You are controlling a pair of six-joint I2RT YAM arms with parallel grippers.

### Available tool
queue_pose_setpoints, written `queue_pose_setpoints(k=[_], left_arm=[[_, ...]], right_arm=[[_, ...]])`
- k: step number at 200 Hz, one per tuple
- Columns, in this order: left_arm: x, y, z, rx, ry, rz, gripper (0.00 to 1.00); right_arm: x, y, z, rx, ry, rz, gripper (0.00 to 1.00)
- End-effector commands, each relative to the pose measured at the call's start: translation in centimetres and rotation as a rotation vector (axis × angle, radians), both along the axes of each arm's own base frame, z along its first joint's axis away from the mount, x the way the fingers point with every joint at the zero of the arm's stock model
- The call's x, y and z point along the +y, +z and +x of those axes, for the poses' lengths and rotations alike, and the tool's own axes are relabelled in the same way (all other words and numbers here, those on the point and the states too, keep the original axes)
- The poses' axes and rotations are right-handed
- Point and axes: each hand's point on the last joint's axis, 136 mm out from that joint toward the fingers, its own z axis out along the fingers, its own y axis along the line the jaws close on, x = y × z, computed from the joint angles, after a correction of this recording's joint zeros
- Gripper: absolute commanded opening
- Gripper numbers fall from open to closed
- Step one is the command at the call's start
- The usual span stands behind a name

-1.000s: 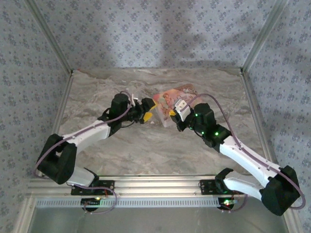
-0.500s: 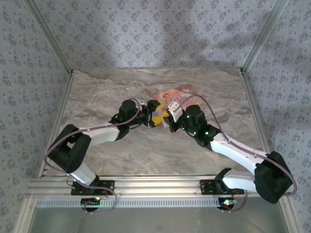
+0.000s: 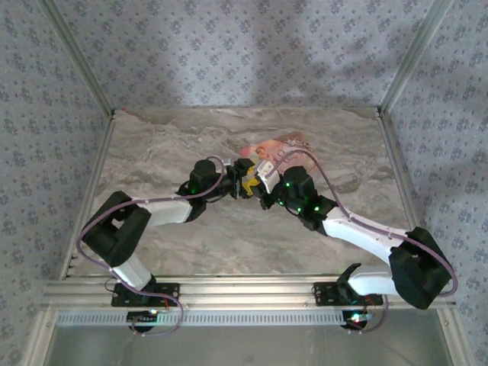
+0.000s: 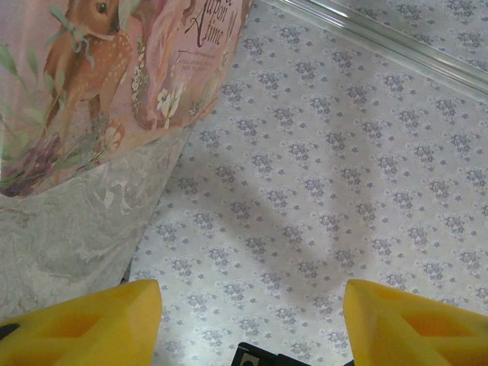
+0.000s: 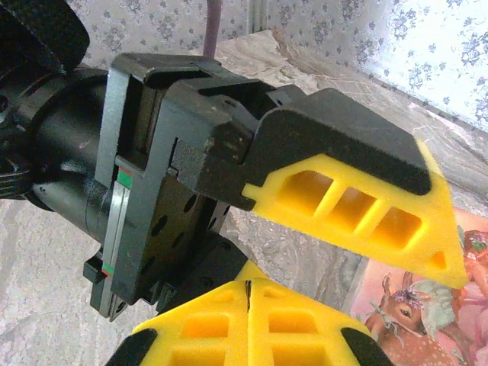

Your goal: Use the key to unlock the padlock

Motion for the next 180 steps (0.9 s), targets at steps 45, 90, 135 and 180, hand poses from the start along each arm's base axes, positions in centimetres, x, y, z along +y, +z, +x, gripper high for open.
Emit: queue_pose_setpoints(k=[45,90,135,180], left_arm=[[0.2,0.4,0.1,-0.026,0.022,-0.02,0.56],[0.3,0.3,0.1,-0.023,0.024,-0.017,0.46],[0.2,0.1,0.0,-0.015,0.018,-0.008,0.51],[0.1,0.0,0.0,-0.008,0.012,-0.002,0.57]], right_arm=[[-0.7,1.4,-0.2,-0.02,-0.034,0.018,0.0],[-1.2,1.0,-0.5,-0.012,-0.044,0.013,0.0],[-1.4,1.2,-0.2,-0.023,-0.06,0.023,0.0],[-0.6,2.5,0.8,-0.052,-0.052,0.045,0.0]])
